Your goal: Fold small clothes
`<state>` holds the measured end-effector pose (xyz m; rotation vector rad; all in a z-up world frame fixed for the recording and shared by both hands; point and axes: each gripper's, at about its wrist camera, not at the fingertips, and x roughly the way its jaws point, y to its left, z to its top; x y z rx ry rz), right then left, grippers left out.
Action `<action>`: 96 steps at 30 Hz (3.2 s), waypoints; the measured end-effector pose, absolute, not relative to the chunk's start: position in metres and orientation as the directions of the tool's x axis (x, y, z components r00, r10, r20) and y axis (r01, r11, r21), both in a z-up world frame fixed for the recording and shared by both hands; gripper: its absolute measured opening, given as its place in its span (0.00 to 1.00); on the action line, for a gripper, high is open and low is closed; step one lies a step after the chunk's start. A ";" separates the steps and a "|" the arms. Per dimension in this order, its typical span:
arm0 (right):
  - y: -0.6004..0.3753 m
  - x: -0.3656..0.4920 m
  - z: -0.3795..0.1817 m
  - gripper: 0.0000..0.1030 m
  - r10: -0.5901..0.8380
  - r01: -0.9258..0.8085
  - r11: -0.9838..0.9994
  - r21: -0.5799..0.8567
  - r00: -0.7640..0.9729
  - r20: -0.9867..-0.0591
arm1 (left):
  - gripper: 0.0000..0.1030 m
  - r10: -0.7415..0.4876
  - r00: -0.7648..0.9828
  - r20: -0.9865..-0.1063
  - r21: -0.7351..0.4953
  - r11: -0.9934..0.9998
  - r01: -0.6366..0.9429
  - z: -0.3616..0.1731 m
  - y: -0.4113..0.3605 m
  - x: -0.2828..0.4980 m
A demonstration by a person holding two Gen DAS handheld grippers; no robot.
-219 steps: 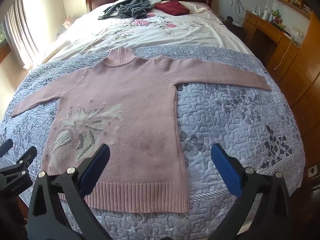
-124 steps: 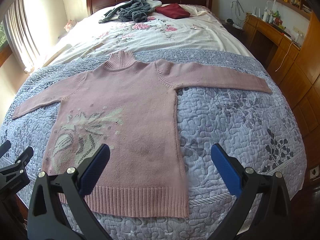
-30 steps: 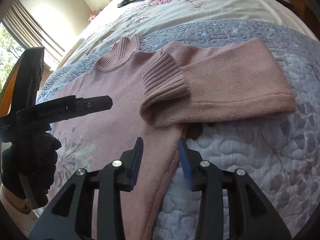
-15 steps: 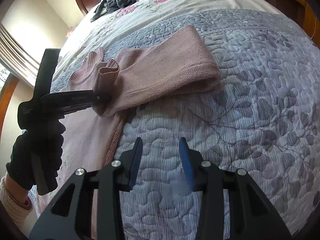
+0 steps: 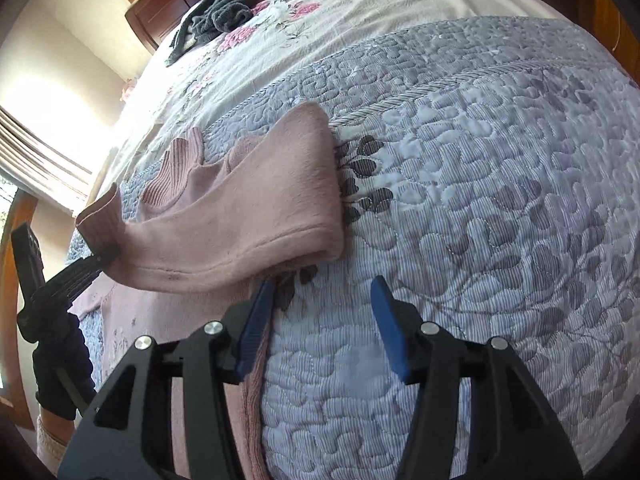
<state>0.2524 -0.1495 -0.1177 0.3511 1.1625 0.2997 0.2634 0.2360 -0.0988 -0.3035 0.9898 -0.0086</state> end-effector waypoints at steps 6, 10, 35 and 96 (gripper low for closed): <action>-0.124 0.292 -0.134 0.55 0.480 -0.041 0.871 0.490 0.288 -0.829 | 0.14 -0.087 0.563 -0.822 -0.241 0.948 -0.207 -0.100 0.294 0.262; -0.096 0.309 -0.152 0.38 0.482 -0.051 0.874 0.484 0.227 -0.847 | 0.14 -0.102 0.547 -0.831 -0.269 0.934 -0.236 -0.117 0.317 0.260; -0.023 0.295 -0.142 0.39 0.347 -0.220 0.928 0.299 0.226 -0.910 | 0.35 -0.061 0.539 -0.840 -0.291 0.890 -0.352 -0.137 0.365 0.248; 0.091 0.227 -0.165 0.60 0.363 -0.414 0.867 0.278 0.143 -0.921 | 0.09 0.054 0.772 -0.634 -0.484 0.751 -0.449 -0.081 0.620 0.140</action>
